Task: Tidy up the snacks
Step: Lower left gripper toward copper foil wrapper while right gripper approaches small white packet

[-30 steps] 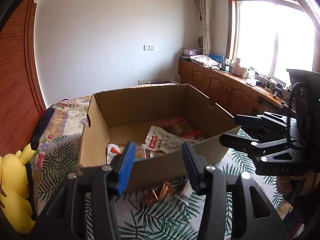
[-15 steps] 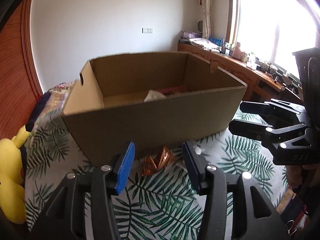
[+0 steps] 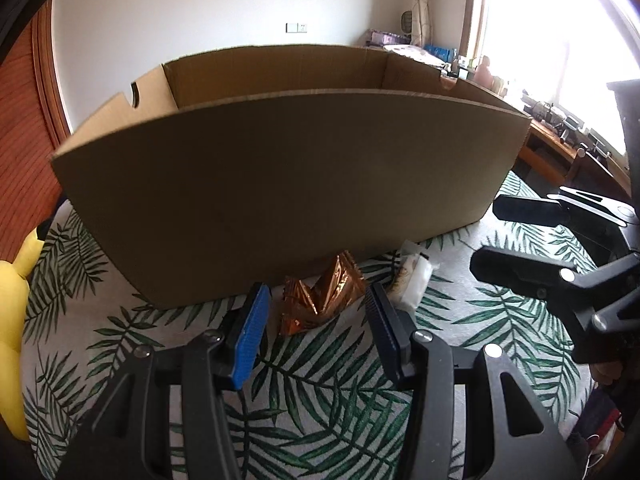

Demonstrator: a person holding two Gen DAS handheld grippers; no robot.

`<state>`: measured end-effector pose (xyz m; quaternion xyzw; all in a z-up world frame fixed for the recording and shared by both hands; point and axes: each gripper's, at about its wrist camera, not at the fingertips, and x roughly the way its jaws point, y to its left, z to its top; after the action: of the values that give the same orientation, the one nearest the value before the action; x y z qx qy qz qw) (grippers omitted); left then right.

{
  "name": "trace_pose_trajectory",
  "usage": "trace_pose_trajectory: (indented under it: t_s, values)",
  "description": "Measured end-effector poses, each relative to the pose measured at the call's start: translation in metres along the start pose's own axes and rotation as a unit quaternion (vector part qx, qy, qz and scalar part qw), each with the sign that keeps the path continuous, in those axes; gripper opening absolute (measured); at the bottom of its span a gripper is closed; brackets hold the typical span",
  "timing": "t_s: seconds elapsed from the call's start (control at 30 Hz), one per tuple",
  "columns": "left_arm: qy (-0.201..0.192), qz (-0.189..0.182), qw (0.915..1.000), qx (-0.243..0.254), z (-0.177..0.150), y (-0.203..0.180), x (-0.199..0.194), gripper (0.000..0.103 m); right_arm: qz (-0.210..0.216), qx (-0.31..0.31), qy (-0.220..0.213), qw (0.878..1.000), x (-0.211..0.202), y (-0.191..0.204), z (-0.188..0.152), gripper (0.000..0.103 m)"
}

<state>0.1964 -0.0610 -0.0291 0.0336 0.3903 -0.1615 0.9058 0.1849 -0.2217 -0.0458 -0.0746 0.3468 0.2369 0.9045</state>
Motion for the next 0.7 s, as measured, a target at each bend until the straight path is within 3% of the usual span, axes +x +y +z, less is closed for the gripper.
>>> trace_pose_trajectory:
  t_s: [0.33, 0.6, 0.7]
  values:
    - [0.035, 0.002, 0.9994, -0.008, 0.000, 0.003, 0.024, 0.050, 0.008, -0.004, 0.019, 1.000, 0.019, 0.003, -0.004, 0.071]
    - [0.038, 0.007, 0.9992, -0.005, 0.010, 0.002, 0.031, 0.050, 0.019, -0.014, 0.029, 0.999, 0.025, 0.006, -0.006, 0.071]
    - [0.037, 0.005, 0.9993, -0.005, 0.010, 0.000, 0.032, 0.044, 0.019, -0.019, 0.033, 0.999, 0.029, 0.009, -0.006, 0.071]
